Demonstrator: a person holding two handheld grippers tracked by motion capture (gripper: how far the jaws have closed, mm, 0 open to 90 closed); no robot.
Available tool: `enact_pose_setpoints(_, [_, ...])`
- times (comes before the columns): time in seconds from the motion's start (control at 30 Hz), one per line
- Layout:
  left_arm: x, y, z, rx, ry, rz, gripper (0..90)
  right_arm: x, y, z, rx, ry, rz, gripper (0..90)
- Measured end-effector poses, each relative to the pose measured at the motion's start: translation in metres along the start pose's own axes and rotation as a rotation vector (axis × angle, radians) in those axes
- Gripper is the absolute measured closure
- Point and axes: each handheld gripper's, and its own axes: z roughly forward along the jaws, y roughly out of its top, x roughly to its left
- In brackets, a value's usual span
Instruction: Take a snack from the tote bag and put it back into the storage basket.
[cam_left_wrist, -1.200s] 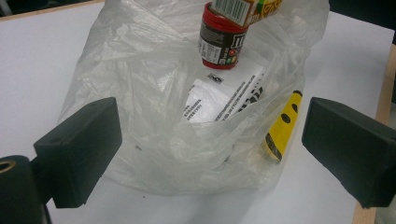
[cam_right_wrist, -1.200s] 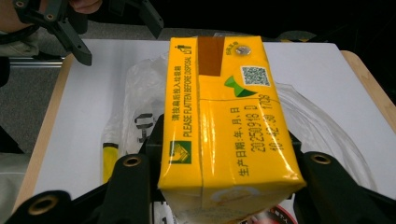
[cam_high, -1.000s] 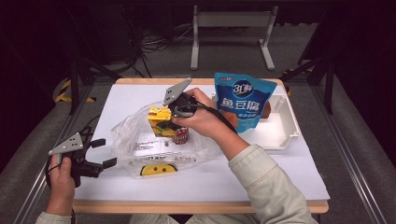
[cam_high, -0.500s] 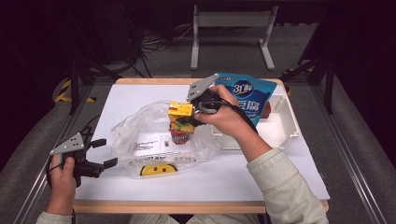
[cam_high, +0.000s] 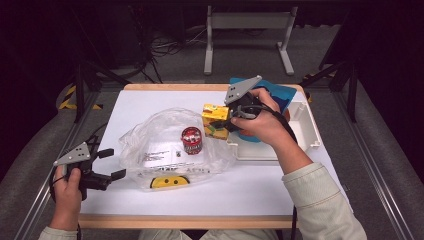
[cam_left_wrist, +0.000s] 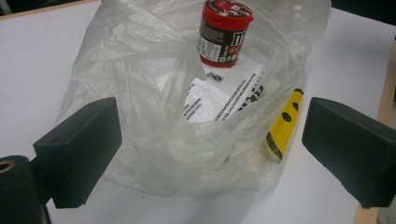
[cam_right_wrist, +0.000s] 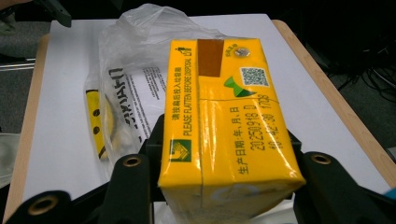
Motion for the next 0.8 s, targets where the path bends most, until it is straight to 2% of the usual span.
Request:
enact_pose_setpoints(0.27, [0.000,0.000,0.000,0.003,0.001,0.001,5.2,-0.008,-0.012,-0.016,0.002,-0.025,0.014,55.0])
enact_pose_setpoints(0.8, [0.000,0.000,0.000,0.007,0.002,0.001,5.3,-0.021,-0.033,-0.034,0.035,-0.066,0.027,55.0])
